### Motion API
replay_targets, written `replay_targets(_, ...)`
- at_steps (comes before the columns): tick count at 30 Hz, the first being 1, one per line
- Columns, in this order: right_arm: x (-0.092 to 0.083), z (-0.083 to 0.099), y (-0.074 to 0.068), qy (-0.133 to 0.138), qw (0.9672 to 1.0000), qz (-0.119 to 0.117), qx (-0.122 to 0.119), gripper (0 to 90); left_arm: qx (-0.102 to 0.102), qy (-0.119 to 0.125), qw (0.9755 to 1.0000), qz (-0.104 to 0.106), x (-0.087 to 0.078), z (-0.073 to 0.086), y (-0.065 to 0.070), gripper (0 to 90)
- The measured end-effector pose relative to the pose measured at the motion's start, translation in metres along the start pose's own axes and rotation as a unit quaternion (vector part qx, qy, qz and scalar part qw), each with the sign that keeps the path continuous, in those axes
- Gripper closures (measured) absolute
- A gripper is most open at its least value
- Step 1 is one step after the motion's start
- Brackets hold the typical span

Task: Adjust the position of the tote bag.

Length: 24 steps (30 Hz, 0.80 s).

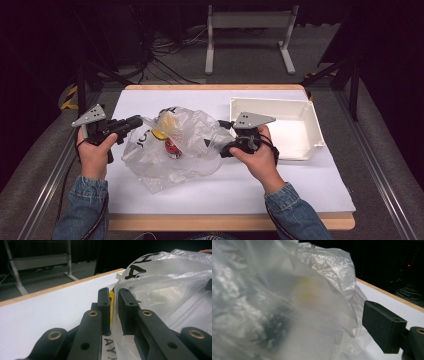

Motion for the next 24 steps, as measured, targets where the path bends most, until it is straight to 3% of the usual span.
replay_targets(5,0.010,0.004,0.011,-0.002,0.9995,0.029,0.011,24.3,-0.013,-0.003,0.9997,-0.019,-0.003,0.006,-0.010,80.3)
replay_targets(10,0.021,0.016,0.021,-0.038,0.9967,0.069,0.015,24.3,-0.025,-0.014,0.9990,-0.033,-0.005,0.014,-0.019,80.2)
replay_targets(16,0.028,0.030,0.030,-0.071,0.9931,0.086,0.036,23.8,-0.039,-0.032,0.9976,-0.047,-0.006,0.028,-0.029,79.8)
replay_targets(20,0.027,0.033,0.030,-0.081,0.9923,0.085,0.037,20.8,-0.040,-0.032,0.9974,-0.050,-0.007,0.029,-0.031,79.6)
replay_targets(24,0.026,0.035,0.027,-0.106,0.9923,0.058,0.029,13.8,-0.036,-0.031,0.9977,-0.049,-0.006,0.027,-0.029,79.6)
Point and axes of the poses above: each handheld gripper's, and its own axes: x roughly forward along the jaws, z roughly out of its underside, y roughly to its right, the point moved 2 cm from there along x, roughly forward along the jaws, and after that the axes turned 15 degrees about y, right-handed, at the moved point
